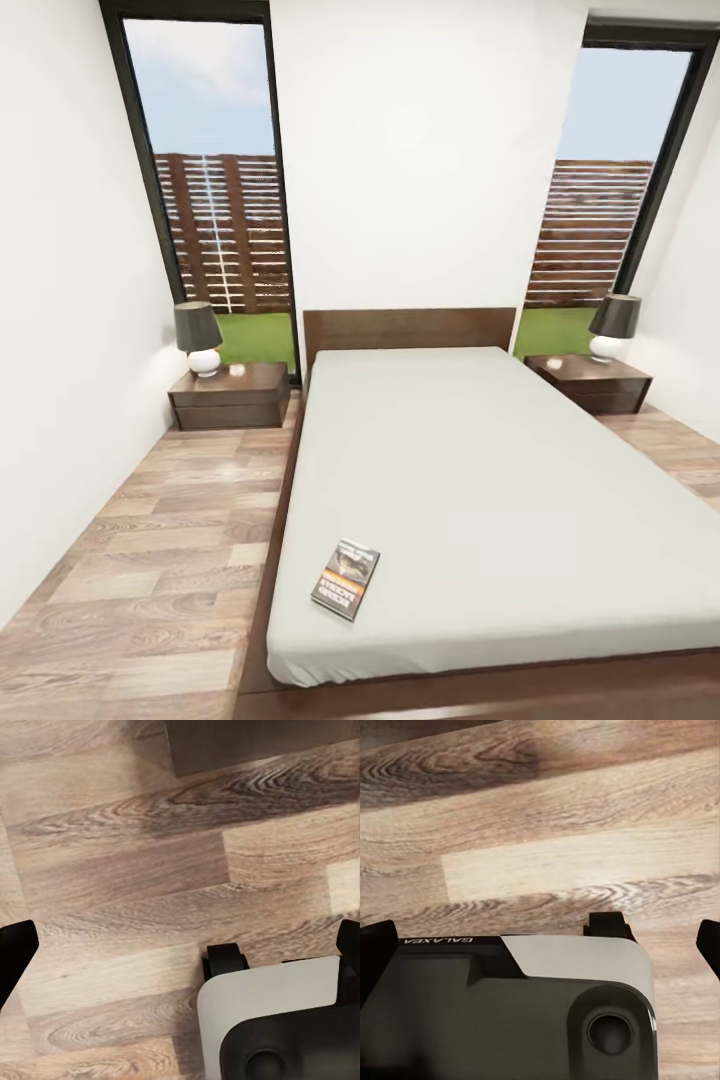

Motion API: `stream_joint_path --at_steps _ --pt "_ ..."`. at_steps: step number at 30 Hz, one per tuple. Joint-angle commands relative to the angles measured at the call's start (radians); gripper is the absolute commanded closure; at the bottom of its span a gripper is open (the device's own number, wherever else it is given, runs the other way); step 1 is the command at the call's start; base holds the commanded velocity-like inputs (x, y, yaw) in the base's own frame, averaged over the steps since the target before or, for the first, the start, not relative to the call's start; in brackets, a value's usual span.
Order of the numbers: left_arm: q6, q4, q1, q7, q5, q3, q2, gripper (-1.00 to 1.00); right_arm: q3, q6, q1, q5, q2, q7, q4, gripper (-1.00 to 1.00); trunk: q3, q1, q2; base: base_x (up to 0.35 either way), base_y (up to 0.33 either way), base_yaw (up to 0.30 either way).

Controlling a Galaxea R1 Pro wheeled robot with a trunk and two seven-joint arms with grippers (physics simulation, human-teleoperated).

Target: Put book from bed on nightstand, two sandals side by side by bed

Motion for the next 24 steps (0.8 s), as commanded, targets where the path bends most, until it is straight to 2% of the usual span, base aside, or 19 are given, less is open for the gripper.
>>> stream_joint_path --at_steps 1,14,24 --pt "0.002 -0.001 -0.001 -0.003 0.010 -0.008 0.001 -1.00 -0.008 -0.005 -0.001 0.000 0.000 0.003 0.003 -1.00 -0.001 0.000 -0.001 0.062 0.000 0.009" --pt "0.002 -0.001 -0.001 -0.003 0.011 -0.007 0.001 -1.00 -0.008 -0.005 -0.001 0.000 0.000 0.003 0.004 -1.00 -0.005 0.000 -0.001 0.101 -0.019 0.044" --pt "0.003 -0.001 -0.001 -0.003 0.011 -0.007 0.001 -1.00 -0.008 -0.005 -0.001 0.001 0.000 0.003 0.004 -1.00 -0.013 0.000 -0.001 0.031 -0.003 0.192"
